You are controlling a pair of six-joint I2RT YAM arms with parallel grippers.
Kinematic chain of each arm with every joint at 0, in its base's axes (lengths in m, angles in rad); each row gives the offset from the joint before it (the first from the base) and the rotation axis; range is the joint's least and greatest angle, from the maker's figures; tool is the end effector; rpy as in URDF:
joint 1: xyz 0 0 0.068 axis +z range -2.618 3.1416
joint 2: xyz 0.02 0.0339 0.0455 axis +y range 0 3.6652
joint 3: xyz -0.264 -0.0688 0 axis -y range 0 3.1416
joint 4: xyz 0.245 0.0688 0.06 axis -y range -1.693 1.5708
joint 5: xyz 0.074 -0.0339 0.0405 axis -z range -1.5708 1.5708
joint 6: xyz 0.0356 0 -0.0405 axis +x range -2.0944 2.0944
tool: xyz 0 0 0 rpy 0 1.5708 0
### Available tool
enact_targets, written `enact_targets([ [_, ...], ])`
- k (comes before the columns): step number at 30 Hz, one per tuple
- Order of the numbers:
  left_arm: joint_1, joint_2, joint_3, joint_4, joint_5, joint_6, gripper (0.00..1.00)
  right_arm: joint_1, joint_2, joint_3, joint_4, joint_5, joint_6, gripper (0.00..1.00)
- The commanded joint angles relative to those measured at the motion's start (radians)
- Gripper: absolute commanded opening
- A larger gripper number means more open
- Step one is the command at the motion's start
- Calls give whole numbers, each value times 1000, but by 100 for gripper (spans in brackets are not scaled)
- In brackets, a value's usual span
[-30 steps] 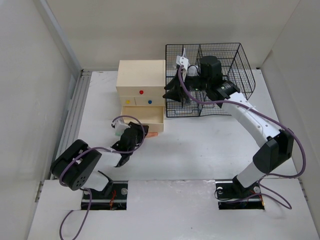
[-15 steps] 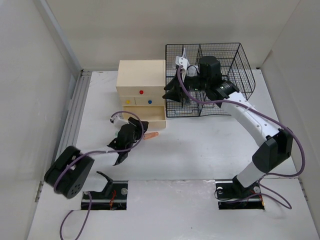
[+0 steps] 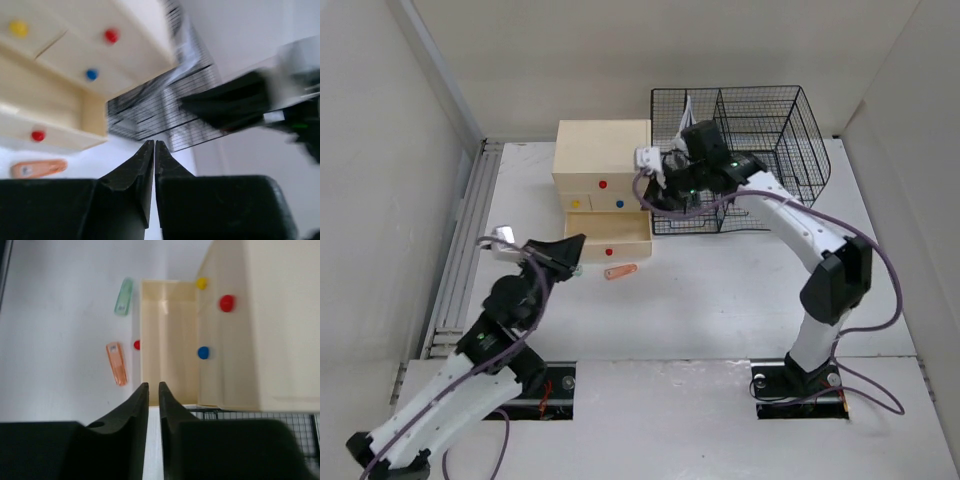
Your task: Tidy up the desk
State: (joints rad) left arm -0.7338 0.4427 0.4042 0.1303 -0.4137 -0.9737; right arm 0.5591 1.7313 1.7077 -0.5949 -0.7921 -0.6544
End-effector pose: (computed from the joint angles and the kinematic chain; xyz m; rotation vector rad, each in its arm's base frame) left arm 0.1096 -0.0796 0.2869 -0.5367 1.4885 -1.0615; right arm 0.3165 0.2279 0.3709 -1.5229 1.4235 0.8011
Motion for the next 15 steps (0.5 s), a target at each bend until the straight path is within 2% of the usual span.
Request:
enact_targets([
  [1,-6,-136,228,-213,-31,154,4,87,123,81,-385,34,-442,22],
  [3,-6,-160,313,-311,-60,228,22,122,194,81,-407,74,-491,29],
  [4,-6,-160,350,-339,-72,272,45,137,206,61,-372,105,-491,38],
  [5,-6,-160,399,-365,-86,355,55,153,206,23,-346,135,-491,40],
  [8,-6,-151,410,-448,-171,440,74,209,206,-42,-261,229,-491,45],
  [11,-6,-180,368,-448,-194,481,79,242,206,-56,-229,268,-472,47],
  [15,7,-239,332,-408,-142,503,83,291,215,-91,-146,335,-410,48],
])
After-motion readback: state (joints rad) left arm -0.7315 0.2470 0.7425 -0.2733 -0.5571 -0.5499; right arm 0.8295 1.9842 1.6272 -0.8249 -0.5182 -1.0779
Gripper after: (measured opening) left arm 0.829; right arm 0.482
